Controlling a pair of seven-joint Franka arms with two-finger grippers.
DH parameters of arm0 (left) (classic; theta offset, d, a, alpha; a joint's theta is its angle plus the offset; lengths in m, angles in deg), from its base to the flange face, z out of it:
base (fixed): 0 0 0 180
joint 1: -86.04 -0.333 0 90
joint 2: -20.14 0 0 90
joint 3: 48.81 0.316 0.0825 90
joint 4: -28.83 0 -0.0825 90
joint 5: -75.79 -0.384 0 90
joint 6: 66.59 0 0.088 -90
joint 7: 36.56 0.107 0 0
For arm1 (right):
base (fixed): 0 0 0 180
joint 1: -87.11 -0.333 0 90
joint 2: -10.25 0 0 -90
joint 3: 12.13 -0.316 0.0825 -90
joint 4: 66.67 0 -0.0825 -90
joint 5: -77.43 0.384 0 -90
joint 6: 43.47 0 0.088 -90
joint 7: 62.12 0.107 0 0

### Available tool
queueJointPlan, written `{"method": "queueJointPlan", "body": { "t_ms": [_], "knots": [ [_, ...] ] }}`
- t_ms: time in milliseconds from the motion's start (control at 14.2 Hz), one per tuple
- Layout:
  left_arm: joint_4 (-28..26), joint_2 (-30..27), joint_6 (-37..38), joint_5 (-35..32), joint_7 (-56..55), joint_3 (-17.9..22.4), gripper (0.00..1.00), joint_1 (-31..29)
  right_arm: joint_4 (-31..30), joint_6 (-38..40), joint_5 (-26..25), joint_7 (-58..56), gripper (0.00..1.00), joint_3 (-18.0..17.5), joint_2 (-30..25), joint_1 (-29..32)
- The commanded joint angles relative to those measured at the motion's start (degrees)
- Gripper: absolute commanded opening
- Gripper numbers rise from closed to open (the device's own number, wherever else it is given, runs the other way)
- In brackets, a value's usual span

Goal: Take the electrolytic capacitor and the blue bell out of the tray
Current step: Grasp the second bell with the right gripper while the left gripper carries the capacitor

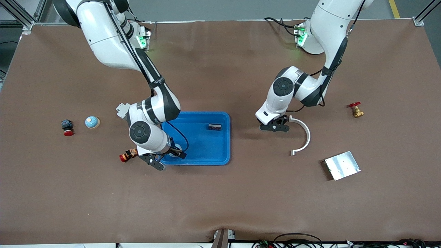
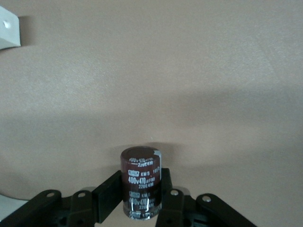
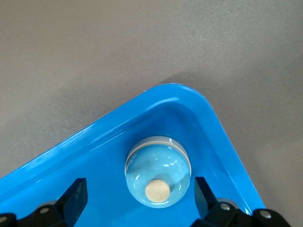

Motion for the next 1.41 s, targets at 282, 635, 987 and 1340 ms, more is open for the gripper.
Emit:
{"method": "queueJointPlan", "body": {
  "t_ms": [282, 635, 987, 1340],
  "knots": [
    [-0.7, -0.1, -1.9, -0.3, 7.0, -0.9, 0.00, -4.4, 0.9, 0.8, 0.2, 0.5, 1.00, -0.2, 1.7, -0.1],
    [-0.7, 1.1, -2.9, -0.3, 13.0, -0.9, 0.00, -8.5, 0.7, 1.2, 0.2, 0.0, 1.00, -0.2, 1.7, -0.1],
    [0.8, 2.2, -2.9, -0.3, 14.6, -0.9, 0.00, -9.9, 1.4, 5.1, 0.3, -0.3, 0.10, -0.4, 0.3, 0.7],
    [2.4, 3.1, -2.9, -0.3, 14.8, -0.9, 0.00, -10.5, 2.9, 12.6, 0.7, -3.5, 0.04, -0.7, -5.5, 3.5]
  ]
}}
